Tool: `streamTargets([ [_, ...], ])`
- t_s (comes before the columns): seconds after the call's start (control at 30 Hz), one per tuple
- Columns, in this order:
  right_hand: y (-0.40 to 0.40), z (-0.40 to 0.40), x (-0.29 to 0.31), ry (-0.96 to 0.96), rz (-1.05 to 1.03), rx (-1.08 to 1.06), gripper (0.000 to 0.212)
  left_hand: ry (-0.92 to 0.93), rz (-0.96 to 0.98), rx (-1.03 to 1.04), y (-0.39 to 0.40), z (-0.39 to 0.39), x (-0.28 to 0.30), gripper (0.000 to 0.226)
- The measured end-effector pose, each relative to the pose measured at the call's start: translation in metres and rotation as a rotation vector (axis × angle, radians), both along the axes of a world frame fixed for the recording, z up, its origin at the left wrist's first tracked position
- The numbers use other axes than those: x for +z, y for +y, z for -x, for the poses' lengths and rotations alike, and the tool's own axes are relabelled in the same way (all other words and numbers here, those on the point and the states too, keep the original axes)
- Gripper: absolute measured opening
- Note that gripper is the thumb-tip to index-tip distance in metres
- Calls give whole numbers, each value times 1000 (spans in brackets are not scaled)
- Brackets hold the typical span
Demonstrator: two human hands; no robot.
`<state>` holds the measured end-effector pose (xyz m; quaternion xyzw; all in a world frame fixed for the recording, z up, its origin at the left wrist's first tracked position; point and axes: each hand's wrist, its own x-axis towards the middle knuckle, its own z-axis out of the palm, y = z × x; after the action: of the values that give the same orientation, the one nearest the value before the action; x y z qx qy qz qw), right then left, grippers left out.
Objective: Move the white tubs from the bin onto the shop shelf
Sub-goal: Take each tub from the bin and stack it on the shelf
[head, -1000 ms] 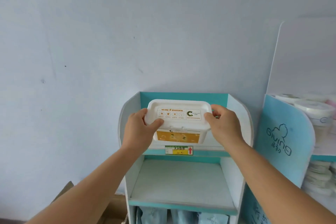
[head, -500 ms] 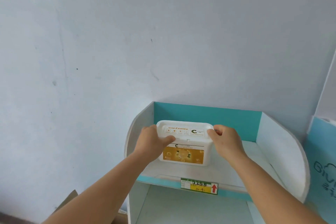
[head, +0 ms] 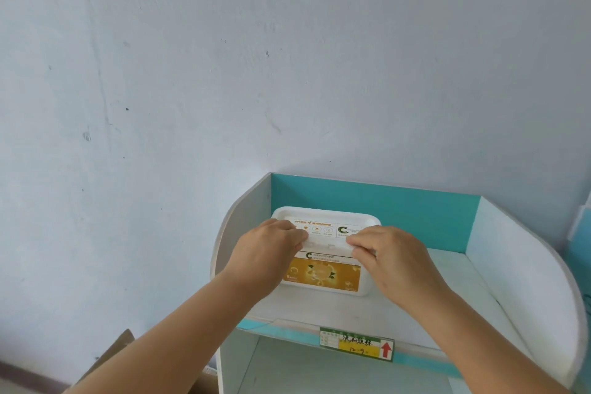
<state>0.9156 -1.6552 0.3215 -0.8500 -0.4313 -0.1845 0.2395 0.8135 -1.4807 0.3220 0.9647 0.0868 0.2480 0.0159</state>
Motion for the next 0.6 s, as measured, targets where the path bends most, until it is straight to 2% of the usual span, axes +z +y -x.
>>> streamTargets([
  [0.27,41,-25,3,-78,78,-110,22,32,-50,113,22,-32,4,23],
  [0.6,57,-31,6,-22,75,-146,23,48,-17,172,34,-51,5,19],
])
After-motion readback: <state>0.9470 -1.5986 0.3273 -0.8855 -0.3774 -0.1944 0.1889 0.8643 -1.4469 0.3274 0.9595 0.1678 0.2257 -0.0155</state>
